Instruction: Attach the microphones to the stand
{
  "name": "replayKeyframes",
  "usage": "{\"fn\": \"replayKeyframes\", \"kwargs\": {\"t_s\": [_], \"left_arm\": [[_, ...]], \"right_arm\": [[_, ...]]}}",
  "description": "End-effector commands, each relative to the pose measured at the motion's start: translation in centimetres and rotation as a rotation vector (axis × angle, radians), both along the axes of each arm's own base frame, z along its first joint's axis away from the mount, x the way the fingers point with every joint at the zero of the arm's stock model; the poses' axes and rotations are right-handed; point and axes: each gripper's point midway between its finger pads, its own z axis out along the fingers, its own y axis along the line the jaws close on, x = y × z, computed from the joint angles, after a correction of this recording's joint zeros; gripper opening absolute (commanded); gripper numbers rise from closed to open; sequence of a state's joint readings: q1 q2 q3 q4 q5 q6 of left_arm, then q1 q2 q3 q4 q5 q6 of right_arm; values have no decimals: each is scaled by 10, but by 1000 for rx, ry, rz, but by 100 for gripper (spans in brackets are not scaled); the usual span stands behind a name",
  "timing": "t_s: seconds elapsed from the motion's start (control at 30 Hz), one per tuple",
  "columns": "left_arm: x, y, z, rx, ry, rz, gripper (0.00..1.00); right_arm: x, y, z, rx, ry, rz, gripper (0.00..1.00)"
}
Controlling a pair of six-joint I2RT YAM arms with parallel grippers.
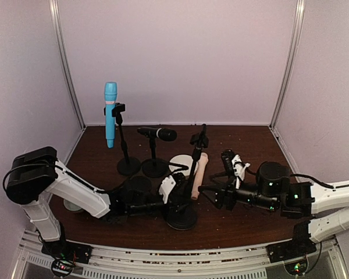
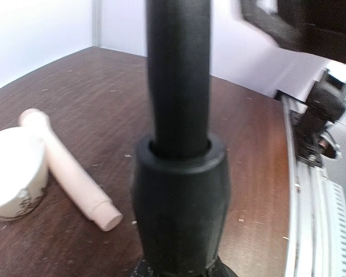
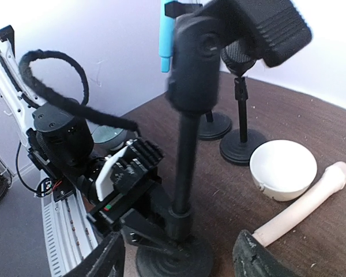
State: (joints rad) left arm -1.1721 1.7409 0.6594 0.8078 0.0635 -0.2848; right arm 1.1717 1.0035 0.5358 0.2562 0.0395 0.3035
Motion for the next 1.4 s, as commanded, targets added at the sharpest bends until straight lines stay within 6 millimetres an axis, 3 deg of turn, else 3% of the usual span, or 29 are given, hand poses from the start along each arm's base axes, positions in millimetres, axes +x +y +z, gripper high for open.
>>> {"fn": "replayKeyframes", "kwargs": {"t_s": [0.0, 0.13, 0.3, 0.47, 0.93, 1.07, 1.23, 1.37], "left_arm": [[-37, -14, 53, -183, -63, -232, 0], [-53, -20, 57, -214, -23, -330, 0], [-59, -25, 56, -212, 2, -371, 0], [-60, -25, 57, -218, 3, -377, 0], [-61, -27, 56, -208, 9, -375, 0], [-60, -29, 54, -198, 11, -376, 0], [-55, -30, 52, -185, 12, -347, 0], [-32, -27, 44, -136, -3, -191, 0]], "right_arm": [[-16, -10, -10, 31, -68, 180, 63], [-26, -14, -11, 73, -100, 257, 57], [-30, -1, -19, 64, -91, 319, 57], [-33, 15, -14, 92, -77, 379, 57], [-27, 34, -16, 118, -53, 400, 52], [-28, 36, -20, 117, -40, 407, 40], [-22, 35, -22, 119, -26, 372, 14], [-13, 34, -23, 102, -40, 279, 4]]}}
